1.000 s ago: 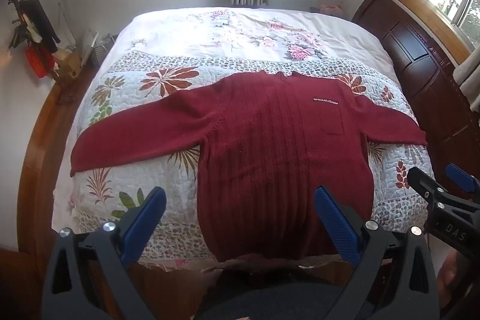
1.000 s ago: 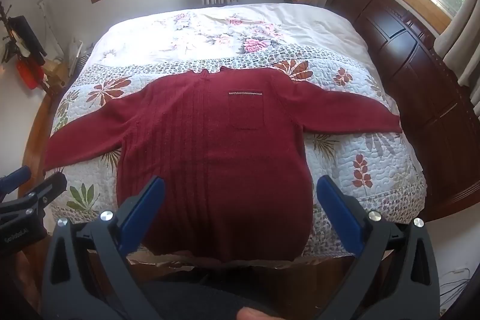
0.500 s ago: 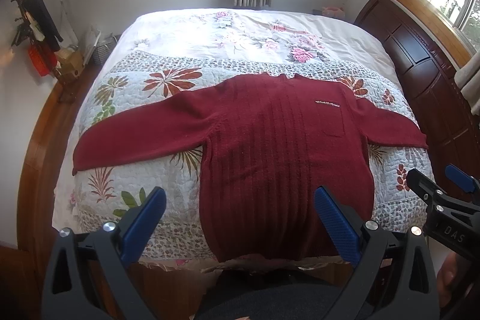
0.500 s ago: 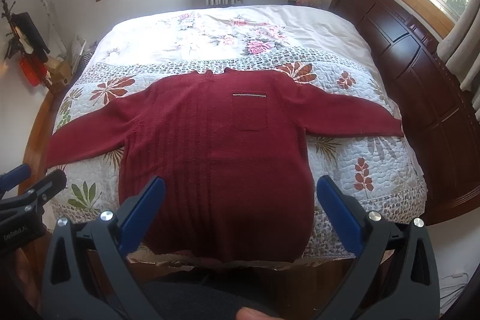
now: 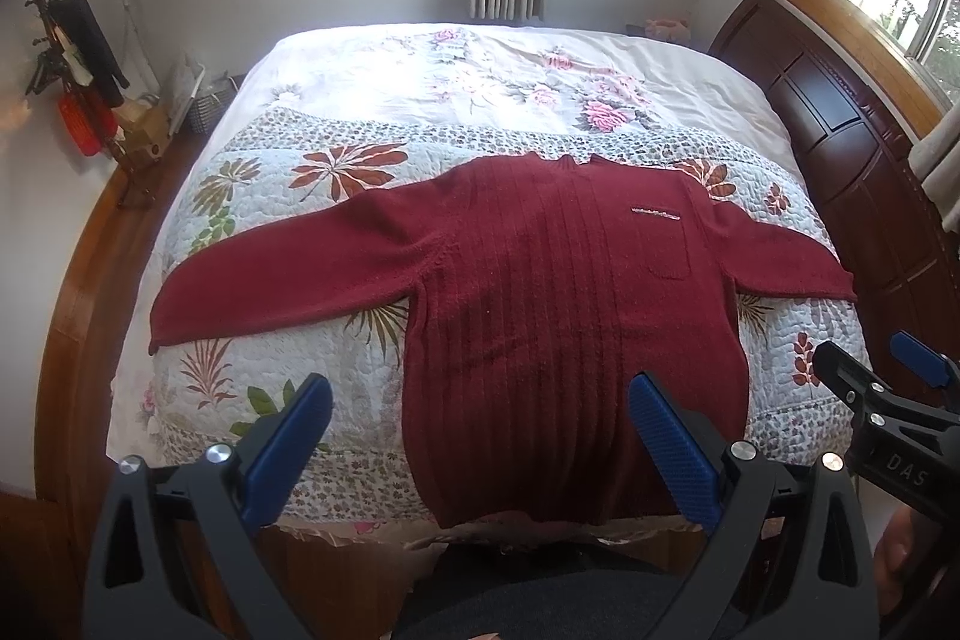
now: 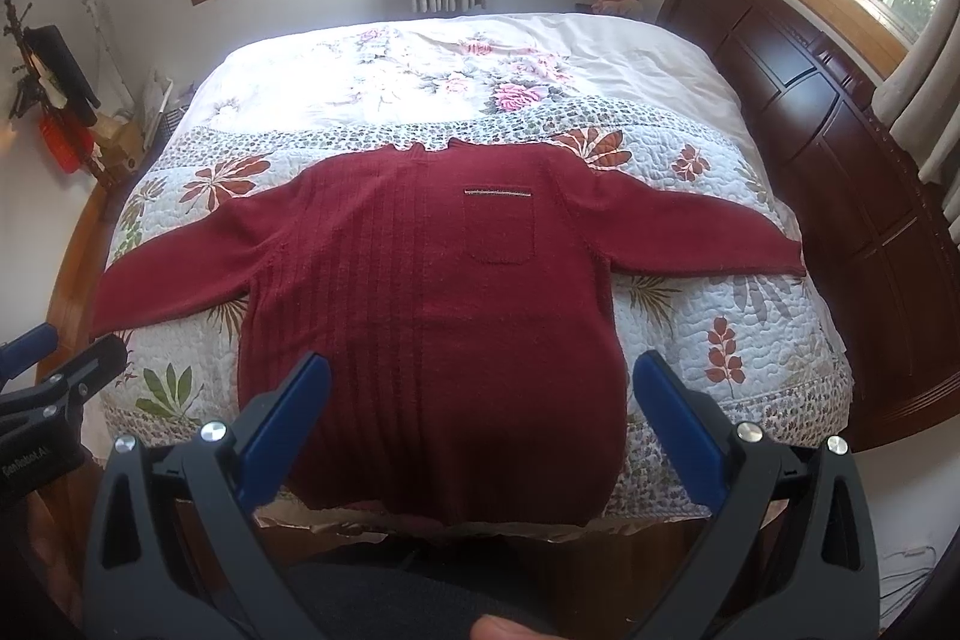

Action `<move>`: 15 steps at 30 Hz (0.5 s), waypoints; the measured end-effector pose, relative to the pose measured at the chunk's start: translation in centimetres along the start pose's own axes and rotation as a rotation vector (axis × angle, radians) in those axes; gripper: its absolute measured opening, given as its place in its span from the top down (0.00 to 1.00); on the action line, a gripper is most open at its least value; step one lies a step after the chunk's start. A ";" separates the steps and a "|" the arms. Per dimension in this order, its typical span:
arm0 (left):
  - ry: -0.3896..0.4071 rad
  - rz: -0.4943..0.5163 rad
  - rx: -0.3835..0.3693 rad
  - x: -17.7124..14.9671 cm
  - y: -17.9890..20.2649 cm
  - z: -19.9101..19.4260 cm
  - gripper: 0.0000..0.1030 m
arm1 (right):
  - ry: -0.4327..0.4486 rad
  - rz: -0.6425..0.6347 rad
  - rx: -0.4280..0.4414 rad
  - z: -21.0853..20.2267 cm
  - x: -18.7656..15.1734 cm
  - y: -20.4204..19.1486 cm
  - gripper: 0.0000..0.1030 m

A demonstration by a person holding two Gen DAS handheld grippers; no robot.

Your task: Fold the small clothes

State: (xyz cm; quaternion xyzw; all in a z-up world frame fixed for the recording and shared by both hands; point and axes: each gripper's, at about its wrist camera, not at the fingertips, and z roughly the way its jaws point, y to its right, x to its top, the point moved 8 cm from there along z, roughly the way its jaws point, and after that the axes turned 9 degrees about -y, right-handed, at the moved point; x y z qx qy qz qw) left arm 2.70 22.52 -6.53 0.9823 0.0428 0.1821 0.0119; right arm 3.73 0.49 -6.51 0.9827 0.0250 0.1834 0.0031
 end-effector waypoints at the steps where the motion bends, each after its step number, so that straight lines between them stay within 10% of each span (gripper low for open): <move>1: 0.000 0.001 0.001 0.0 0.0 0.0 0.04 | 0.001 0.000 -0.002 0.0 0.0 0.0 0.02; 15: 0.015 -0.004 0.005 0.4 0.1 -0.5 0.04 | 0.001 0.001 0.002 -0.1 0.1 -0.1 0.02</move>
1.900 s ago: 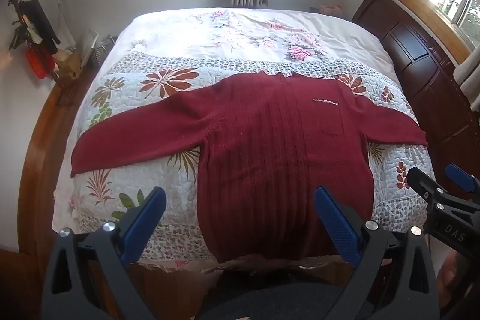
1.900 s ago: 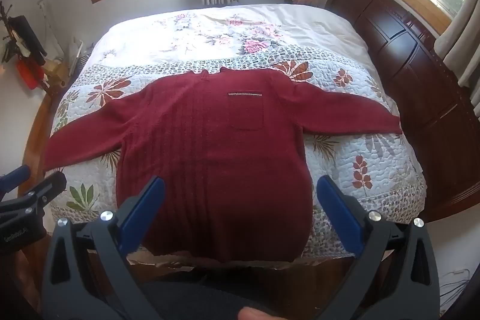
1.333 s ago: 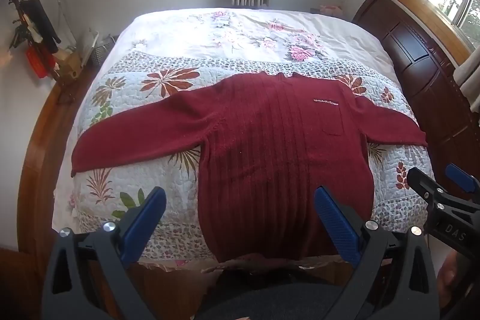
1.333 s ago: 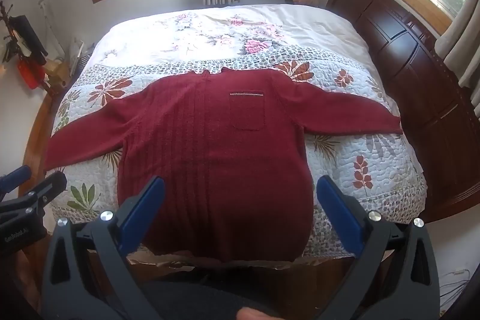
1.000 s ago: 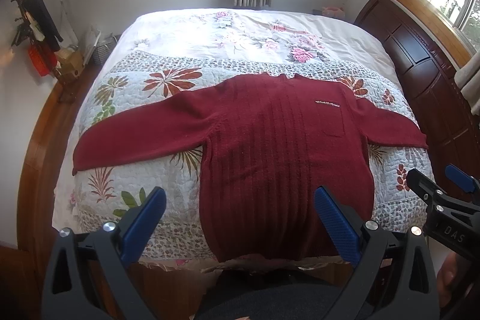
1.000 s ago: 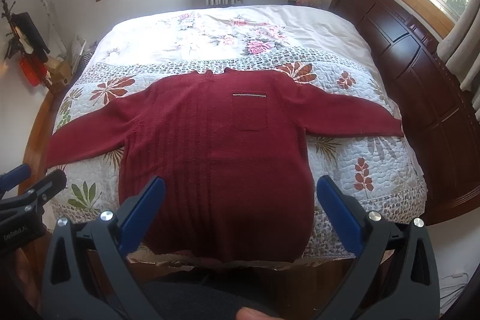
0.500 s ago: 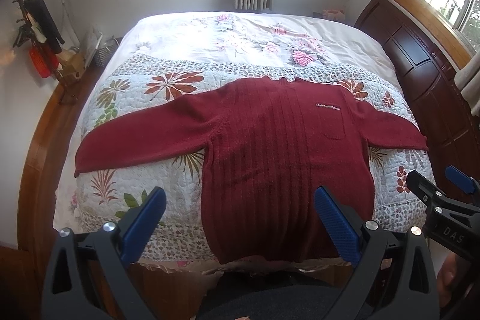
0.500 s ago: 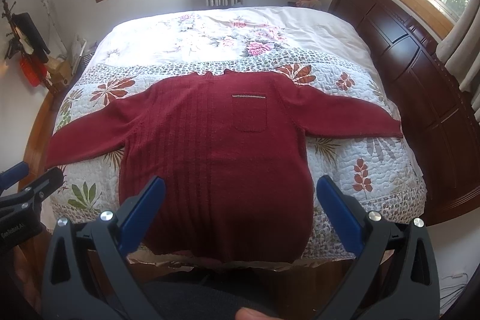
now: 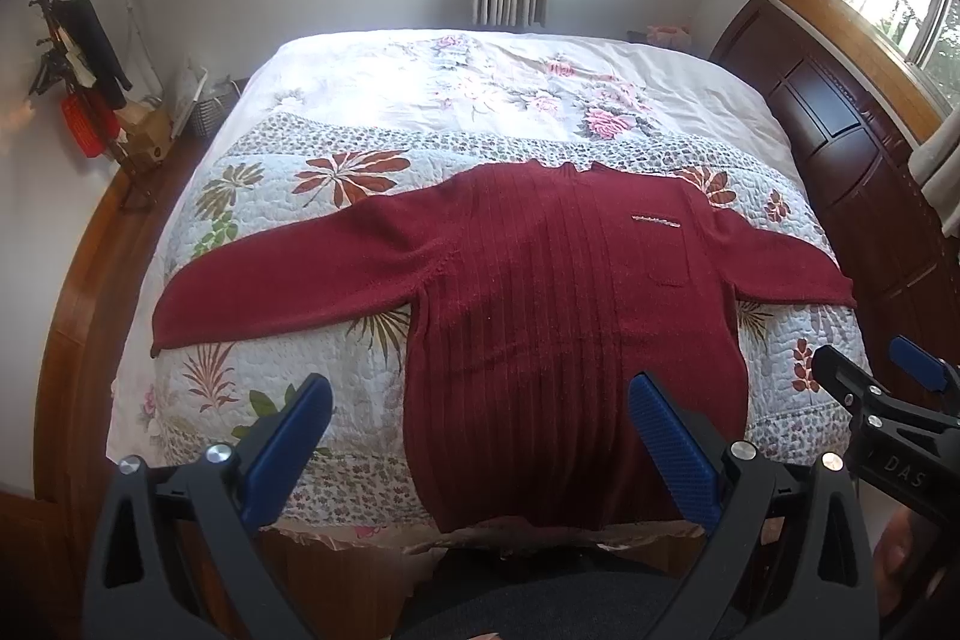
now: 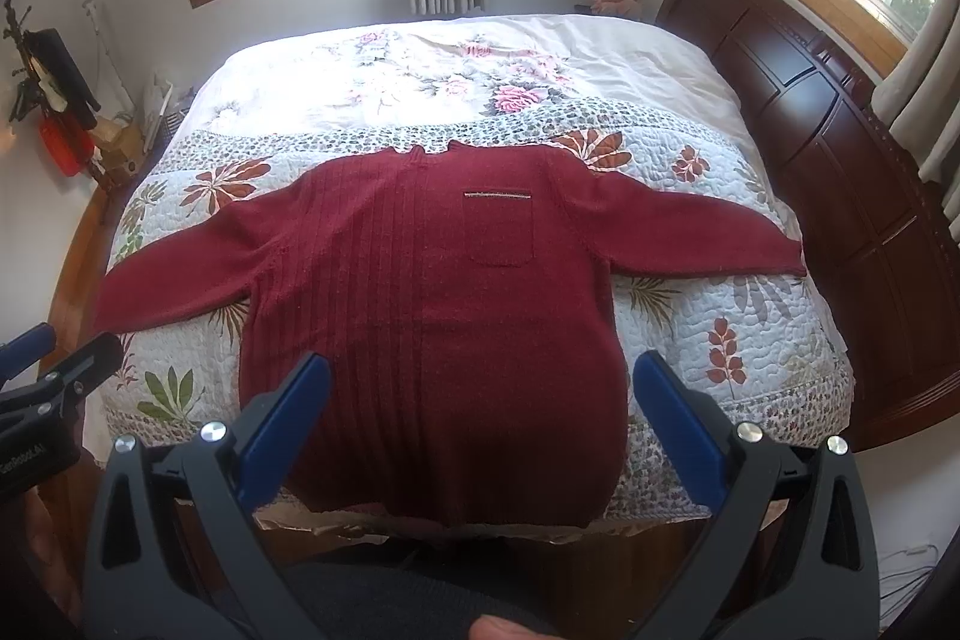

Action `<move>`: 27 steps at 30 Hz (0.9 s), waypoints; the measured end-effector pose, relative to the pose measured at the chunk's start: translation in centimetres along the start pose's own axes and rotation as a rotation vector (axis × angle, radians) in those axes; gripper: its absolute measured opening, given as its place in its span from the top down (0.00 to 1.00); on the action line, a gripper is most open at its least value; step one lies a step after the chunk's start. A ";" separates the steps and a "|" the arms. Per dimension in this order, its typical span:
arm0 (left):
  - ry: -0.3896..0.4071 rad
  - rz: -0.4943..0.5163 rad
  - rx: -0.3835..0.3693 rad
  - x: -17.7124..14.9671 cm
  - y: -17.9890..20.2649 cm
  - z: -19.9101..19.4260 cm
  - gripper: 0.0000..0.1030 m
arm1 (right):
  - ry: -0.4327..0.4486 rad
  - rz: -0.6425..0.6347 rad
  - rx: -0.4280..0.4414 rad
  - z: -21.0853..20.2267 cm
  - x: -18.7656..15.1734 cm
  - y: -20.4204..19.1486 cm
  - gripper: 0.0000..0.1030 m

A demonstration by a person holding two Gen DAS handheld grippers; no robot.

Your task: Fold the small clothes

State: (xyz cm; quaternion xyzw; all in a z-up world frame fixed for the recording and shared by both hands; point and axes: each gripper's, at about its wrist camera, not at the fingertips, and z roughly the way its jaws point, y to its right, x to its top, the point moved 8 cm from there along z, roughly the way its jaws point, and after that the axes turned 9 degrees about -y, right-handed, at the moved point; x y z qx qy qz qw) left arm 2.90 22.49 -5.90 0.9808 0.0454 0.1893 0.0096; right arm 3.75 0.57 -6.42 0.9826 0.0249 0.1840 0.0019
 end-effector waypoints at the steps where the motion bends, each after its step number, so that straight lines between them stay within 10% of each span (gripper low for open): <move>1: 0.001 0.000 0.001 0.0 0.0 0.0 0.04 | 0.000 0.000 0.000 0.0 0.0 0.0 0.02; 27: -0.002 -0.002 0.001 0.3 0.1 0.4 0.04 | -0.013 0.005 0.007 0.7 0.4 0.1 0.02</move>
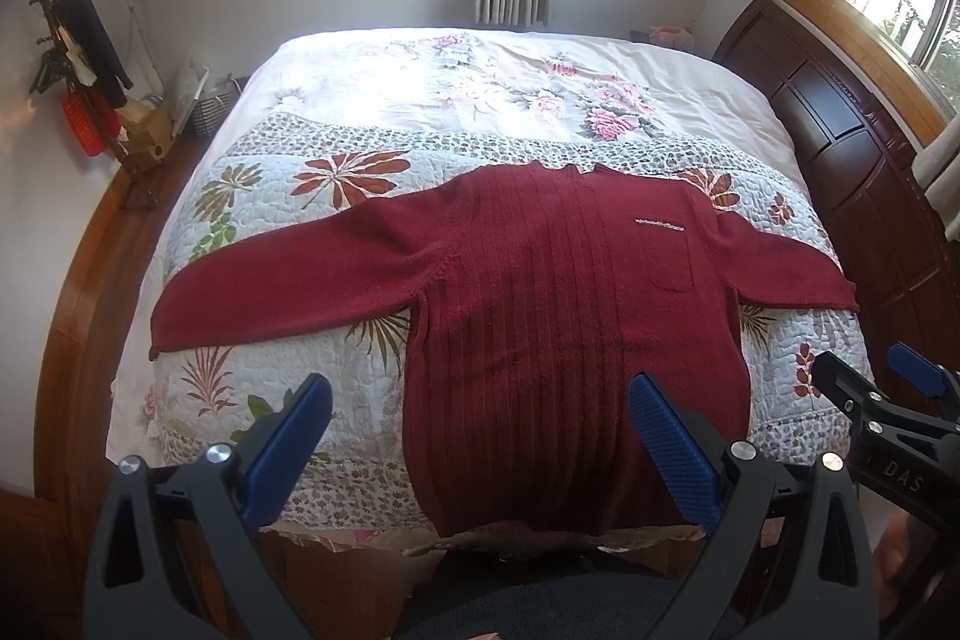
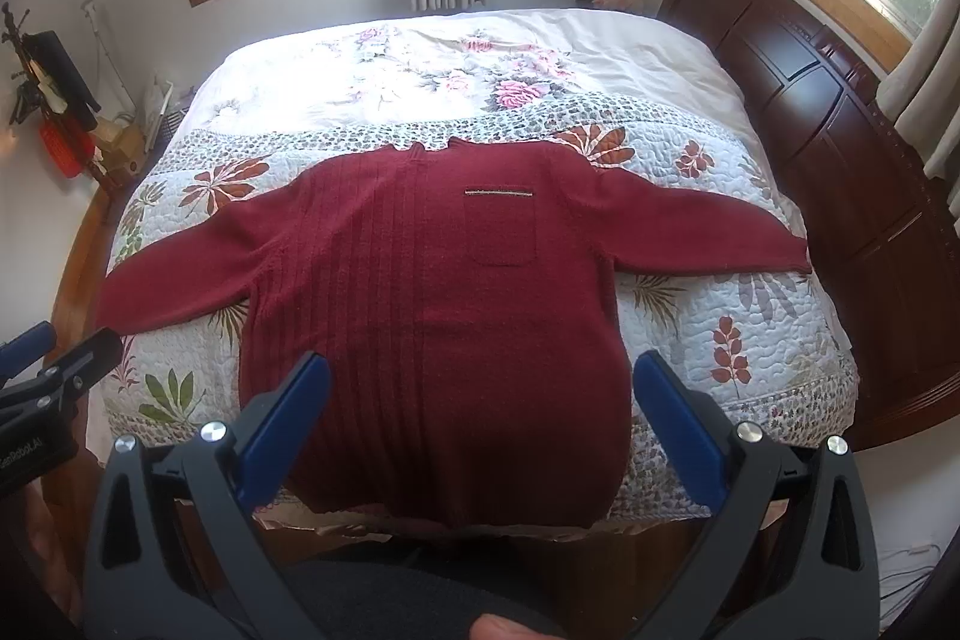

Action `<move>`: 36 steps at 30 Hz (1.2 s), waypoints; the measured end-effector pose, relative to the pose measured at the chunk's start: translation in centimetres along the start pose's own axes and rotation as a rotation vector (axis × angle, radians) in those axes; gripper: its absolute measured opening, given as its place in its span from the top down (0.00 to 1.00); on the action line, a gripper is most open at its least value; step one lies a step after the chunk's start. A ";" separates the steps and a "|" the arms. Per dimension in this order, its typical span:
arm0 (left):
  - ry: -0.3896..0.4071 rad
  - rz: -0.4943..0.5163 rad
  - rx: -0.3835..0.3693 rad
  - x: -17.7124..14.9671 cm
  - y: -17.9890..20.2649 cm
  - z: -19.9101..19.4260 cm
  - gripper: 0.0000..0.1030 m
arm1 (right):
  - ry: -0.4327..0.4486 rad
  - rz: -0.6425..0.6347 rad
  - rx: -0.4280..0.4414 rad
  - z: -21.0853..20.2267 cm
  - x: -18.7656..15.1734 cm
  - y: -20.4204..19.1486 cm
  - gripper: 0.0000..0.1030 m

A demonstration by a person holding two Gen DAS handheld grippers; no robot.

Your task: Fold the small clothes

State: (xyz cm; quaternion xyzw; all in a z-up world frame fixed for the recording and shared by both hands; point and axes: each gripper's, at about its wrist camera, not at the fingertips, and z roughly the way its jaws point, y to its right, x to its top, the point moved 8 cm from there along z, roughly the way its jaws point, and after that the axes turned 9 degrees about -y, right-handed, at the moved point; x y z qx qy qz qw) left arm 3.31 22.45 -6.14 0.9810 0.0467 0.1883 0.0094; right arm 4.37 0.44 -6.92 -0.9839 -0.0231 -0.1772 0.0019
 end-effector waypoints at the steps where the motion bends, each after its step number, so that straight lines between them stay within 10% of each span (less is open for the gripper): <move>1: 0.000 0.000 0.000 0.0 0.0 0.0 0.04 | 0.000 0.001 0.001 0.1 0.0 0.0 0.02; 14: 0.013 0.006 -0.018 0.7 0.5 1.4 0.04 | 0.024 0.004 0.009 0.9 1.0 1.4 0.03; 18: 0.078 0.010 -0.159 1.1 1.1 3.2 0.04 | 0.352 0.009 -0.022 -1.5 2.8 5.4 0.02; 21: 0.056 -0.014 -0.278 1.4 1.5 5.3 0.04 | 0.295 -0.006 -0.043 1.8 3.4 9.6 0.02; 32: 0.072 0.003 -0.335 3.3 6.4 8.9 0.04 | 0.190 0.855 0.348 14.0 -0.2 38.3 0.05; 36: 0.003 -0.018 -0.351 3.4 8.2 9.4 0.04 | 0.229 1.100 0.558 18.8 -0.8 46.4 0.35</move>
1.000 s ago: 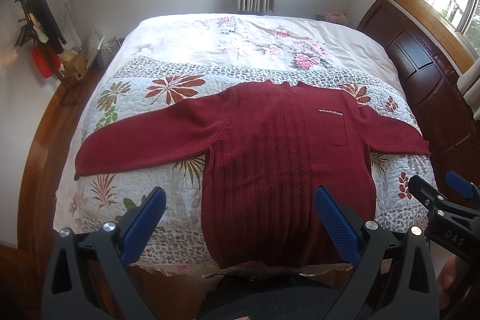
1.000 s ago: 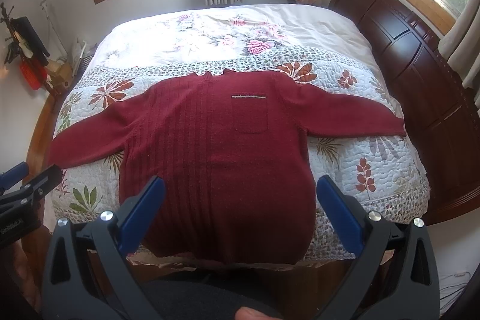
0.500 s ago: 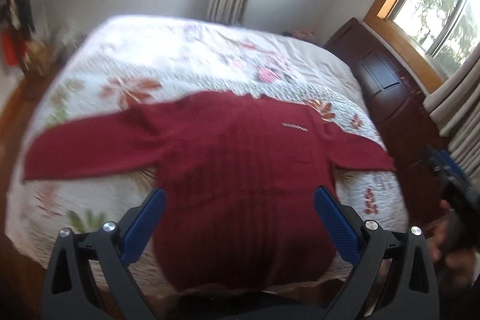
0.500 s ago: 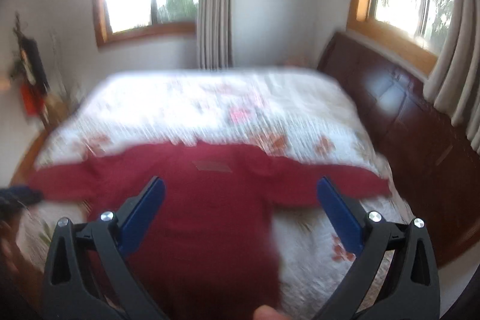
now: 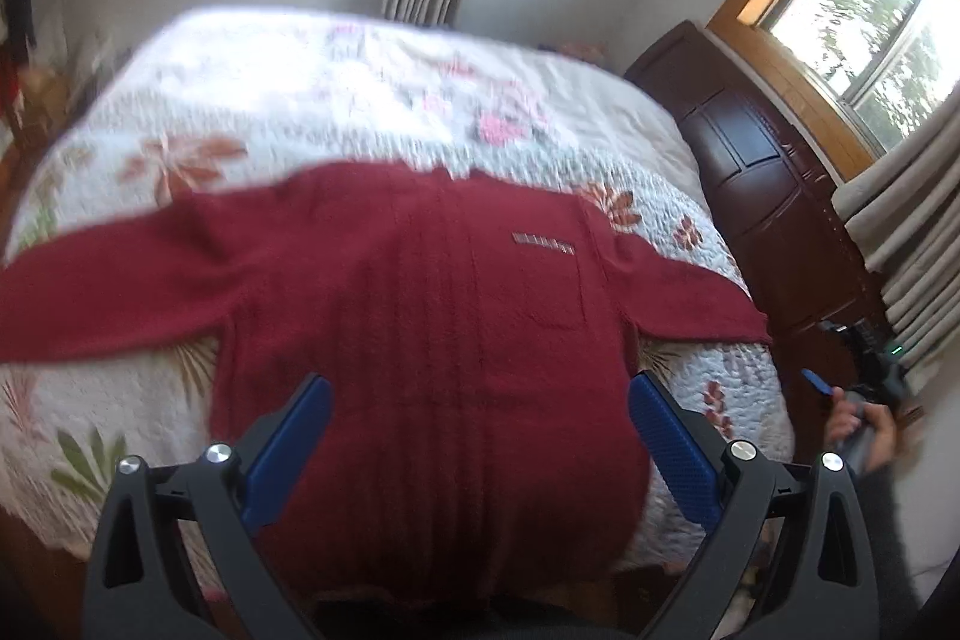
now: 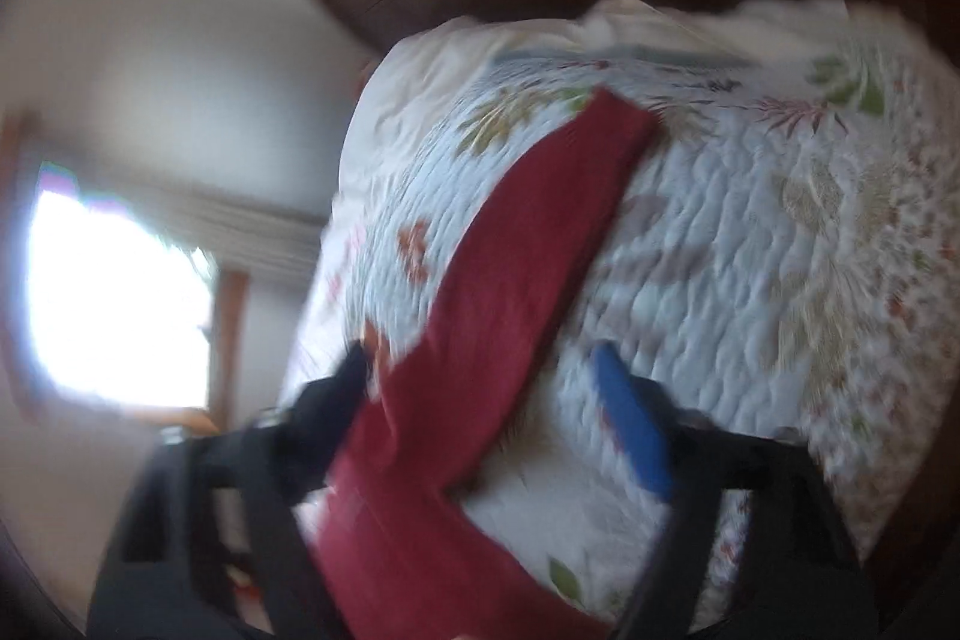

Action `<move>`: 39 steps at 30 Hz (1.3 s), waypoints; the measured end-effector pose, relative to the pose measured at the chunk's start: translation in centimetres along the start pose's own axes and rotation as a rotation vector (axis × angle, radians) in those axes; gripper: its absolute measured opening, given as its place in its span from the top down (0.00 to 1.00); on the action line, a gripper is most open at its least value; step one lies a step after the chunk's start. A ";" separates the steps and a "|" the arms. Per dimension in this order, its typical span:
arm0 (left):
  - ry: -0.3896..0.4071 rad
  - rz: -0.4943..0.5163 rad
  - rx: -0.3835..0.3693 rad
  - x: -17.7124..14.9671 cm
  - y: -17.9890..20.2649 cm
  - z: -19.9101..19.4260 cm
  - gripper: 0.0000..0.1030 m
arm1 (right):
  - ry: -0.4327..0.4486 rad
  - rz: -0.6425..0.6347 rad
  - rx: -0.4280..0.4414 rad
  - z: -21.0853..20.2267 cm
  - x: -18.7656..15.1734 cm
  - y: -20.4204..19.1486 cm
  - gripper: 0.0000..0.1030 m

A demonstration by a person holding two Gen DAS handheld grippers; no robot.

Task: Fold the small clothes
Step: 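Move the right tool to the sweater sleeve cuff and grasp it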

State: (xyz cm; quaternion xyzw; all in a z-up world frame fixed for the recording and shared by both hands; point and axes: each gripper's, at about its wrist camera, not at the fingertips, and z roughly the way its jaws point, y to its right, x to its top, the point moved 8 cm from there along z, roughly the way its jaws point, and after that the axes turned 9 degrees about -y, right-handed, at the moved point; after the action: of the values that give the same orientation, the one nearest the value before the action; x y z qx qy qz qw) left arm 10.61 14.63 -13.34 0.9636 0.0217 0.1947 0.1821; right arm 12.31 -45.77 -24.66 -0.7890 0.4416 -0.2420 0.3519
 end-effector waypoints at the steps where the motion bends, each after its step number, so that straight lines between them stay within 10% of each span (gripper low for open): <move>1: -0.020 -0.019 -0.010 0.0 0.2 0.3 0.04 | 0.007 0.026 0.035 0.4 1.1 0.6 0.36; 7: -0.058 -0.047 0.069 -0.6 0.6 1.3 0.04 | -0.001 0.200 0.168 4.5 7.8 5.1 0.50; 19: -0.108 -0.121 0.110 -2.0 1.7 2.2 0.04 | -0.021 0.257 0.098 9.7 11.7 9.8 0.55; 25: -0.108 -0.129 0.125 -2.4 2.3 2.6 0.04 | -0.023 0.245 0.114 10.5 12.9 9.5 0.57; 30: -0.115 -0.127 0.156 -2.7 2.1 2.5 0.04 | -0.033 0.205 0.109 10.4 12.9 8.5 0.90; 39: -0.123 -0.127 0.030 -3.3 1.5 2.6 0.04 | 0.000 -0.071 0.059 7.0 11.4 -1.2 0.91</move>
State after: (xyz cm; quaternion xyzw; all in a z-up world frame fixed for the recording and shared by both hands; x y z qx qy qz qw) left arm 8.56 11.94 -16.25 0.9729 0.0744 0.1231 0.1808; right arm 23.46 -52.79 -27.36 -0.7935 0.4060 -0.2674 0.3661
